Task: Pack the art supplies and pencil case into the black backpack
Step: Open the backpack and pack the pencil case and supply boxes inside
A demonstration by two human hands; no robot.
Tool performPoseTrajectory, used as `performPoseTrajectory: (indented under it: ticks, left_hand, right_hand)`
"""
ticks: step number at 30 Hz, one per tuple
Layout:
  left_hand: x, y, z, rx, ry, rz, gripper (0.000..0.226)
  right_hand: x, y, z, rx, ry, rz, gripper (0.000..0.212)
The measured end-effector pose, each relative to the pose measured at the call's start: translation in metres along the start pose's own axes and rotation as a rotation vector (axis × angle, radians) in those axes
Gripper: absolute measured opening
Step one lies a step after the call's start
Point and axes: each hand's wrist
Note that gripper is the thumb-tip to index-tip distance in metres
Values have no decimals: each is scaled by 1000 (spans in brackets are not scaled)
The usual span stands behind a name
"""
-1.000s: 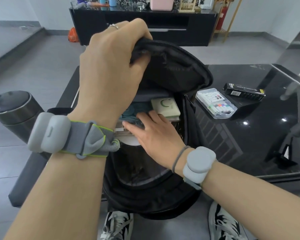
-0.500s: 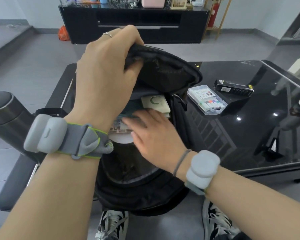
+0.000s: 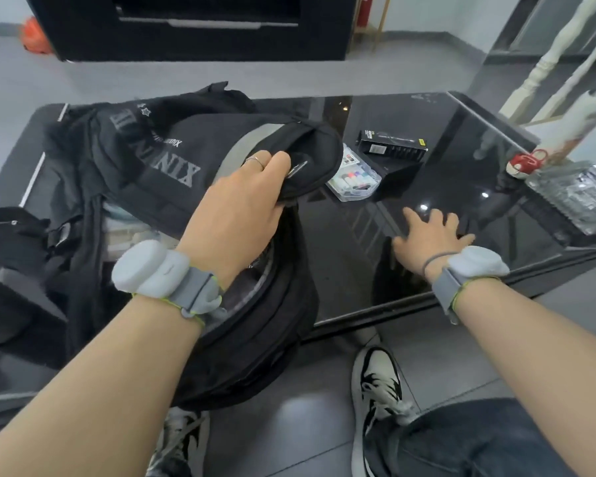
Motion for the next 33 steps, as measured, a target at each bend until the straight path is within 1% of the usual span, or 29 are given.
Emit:
performPoseTrajectory:
  ticks: [3, 5, 7, 10, 14, 17, 19, 21, 23, 24, 26, 27, 29, 31, 32, 33]
  left_hand:
    - [11, -12, 6, 35, 56, 14, 13]
    - [20, -19, 12, 37, 97, 25, 13]
    - [28, -23, 17, 40, 127, 23, 11]
    - [38, -27, 21, 64, 161, 26, 10]
    - [52, -33, 21, 94, 193, 53, 10]
    - [56, -36, 16, 113, 197, 97, 11]
    - [52, -40, 7, 145, 177, 129, 11]
    - [45, -43, -8, 203, 143, 147, 11]
    - [37, -44, -28, 265, 126, 142, 10]
    - [33, -44, -38, 287, 118, 135, 10]
    - [25, -42, -56, 314, 94, 141, 13]
    - [21, -41, -63, 324, 75, 147, 15]
    - [13, -39, -72, 341, 37, 152, 16]
    - [8, -37, -77, 355, 20, 142, 14]
    - [5, -36, -79, 363, 12, 129, 13]
    - [-2, -33, -85, 377, -3, 110, 13]
  right_hand:
    - [13, -4, 13, -66, 1, 62, 59]
    - [20, -6, 21, -101, -40, 92, 55]
    - [24, -6, 24, -79, -52, 93, 49]
    - [24, -8, 22, 14, -28, 53, 40]
    - [14, 1, 14, 18, -66, -65, 26]
    - [-4, 22, 12, 80, -76, -261, 20]
    - [-18, 32, 12, 100, -104, -379, 26]
    - [-29, 36, 11, 124, -178, -437, 46]
    - [-36, 36, 10, 135, -211, -400, 65]
    - [-37, 36, 10, 109, -202, -345, 71]
    - [-37, 36, 10, 0, -187, -229, 72]
    - [-35, 34, 10, -47, -187, -203, 70]
    - [-34, 32, 6, -84, -229, -170, 65]
    - [-35, 28, -5, -121, -406, -109, 63]
    - [-37, 28, -15, -158, -567, -62, 59]
    - [-45, 29, -26, -222, -786, -13, 52]
Point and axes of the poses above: each hand's wrist, its own y-axis away from the middle knuckle, its own z-axis out of the palm, x = y × z, and after that the axes turned 1 degree about z, right-handed
